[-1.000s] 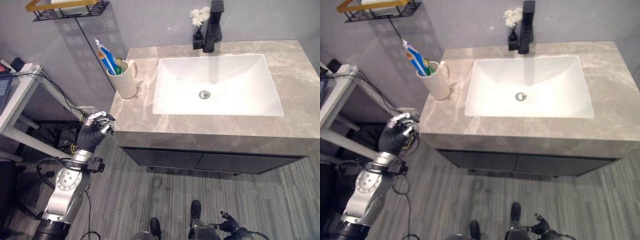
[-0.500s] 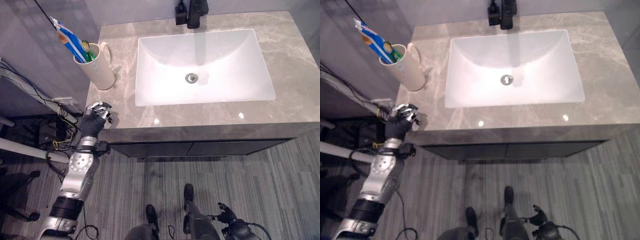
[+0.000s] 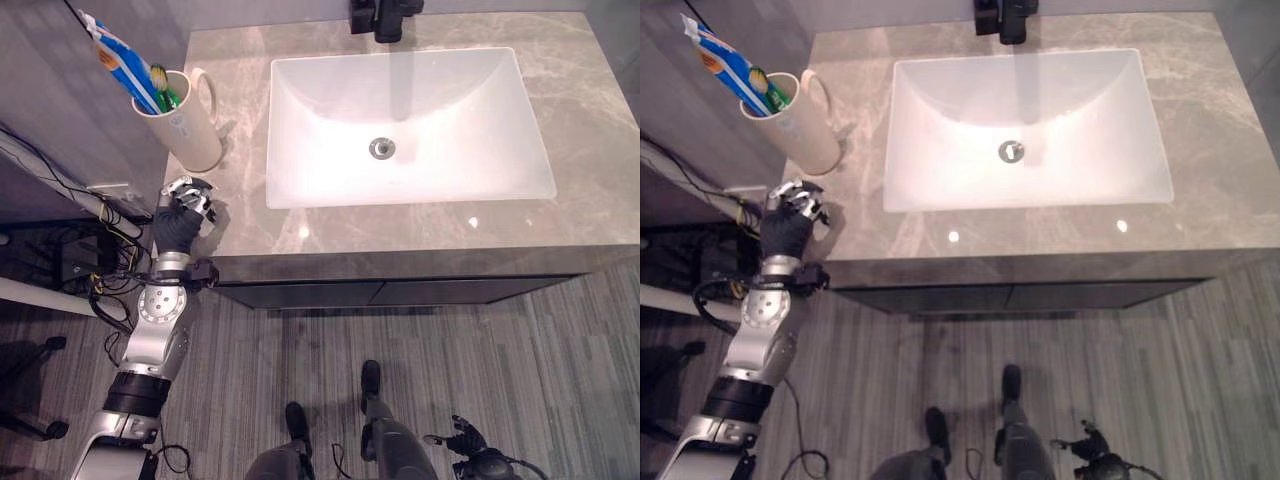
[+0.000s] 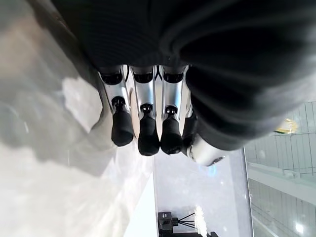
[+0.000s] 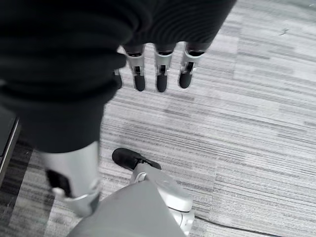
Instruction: Put brush and paste in cup on sink, flatten towel.
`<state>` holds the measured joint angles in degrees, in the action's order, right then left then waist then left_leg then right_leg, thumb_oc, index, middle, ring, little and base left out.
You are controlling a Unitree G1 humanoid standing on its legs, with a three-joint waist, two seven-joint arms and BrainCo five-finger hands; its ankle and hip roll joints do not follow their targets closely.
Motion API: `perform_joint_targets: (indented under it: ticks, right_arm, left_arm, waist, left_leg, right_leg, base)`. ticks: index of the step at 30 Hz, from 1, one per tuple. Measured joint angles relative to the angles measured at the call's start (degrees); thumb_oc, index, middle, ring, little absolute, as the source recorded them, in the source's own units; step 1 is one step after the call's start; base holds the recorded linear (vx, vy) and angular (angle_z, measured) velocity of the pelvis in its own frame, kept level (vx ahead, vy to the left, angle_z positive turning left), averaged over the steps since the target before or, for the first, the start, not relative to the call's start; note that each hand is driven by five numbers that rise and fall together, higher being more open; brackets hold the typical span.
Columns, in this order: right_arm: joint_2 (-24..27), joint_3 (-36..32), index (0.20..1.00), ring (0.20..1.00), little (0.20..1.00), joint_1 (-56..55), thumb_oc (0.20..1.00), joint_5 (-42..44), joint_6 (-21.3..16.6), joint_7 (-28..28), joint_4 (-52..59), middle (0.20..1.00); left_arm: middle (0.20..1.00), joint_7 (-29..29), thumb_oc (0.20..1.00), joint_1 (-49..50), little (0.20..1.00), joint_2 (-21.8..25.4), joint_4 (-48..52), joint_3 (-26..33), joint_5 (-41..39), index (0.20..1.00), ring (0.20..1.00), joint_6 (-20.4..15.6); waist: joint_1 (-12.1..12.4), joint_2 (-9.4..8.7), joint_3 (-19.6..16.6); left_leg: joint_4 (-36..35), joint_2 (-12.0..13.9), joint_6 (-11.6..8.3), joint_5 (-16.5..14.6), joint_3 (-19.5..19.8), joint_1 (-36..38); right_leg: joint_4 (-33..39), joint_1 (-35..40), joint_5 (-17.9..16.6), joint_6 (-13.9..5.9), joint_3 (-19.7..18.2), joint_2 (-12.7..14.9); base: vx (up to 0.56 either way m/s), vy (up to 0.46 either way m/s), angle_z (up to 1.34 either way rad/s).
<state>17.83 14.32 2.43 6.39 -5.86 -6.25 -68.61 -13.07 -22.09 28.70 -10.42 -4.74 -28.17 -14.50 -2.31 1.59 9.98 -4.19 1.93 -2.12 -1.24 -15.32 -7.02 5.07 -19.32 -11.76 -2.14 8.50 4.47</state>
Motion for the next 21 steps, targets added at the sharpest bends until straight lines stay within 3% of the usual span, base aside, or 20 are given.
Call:
perform_joint_targets:
  ticks: [12,21]
  right_arm:
    - [-0.25,3.68,1.000,1.000,1.000,0.33,1.000,-2.79,0.12,-0.08,4.28,1.000]
    - [-0.19,3.63,1.000,1.000,1.000,0.52,1.000,-2.73,0.07,-1.06,4.40,1.000]
  left_arm:
    - [0.200,-1.80,0.200,-5.54,0.200,2.56,-4.52,-0.67,-8.58,0.200,0.200,-0.22]
    - [0.200,-2.93,0.200,-6.41,0.200,4.96,-5.90,-0.15,-8.94,0.200,0.200,-0.24]
  waist:
    - [-1.39,-0.99,-0.19]
    - [-1.51,-1.13,-0.30]
  left_leg:
    - [-0.08,-0.01,-0.01,-0.01,-1.11,-0.45]
    - [-0.07,0.12,-0.01,0.00,-1.88,-0.91]
  right_leg:
    - [0.01,-1.06,-0.30,0.03,-1.02,-0.24]
    - [-0.01,-1.86,-0.69,0.49,-1.74,-0.57]
  base:
    - [0.00,0.000,-0.04]
    - [0.01,-0.014,-0.03]
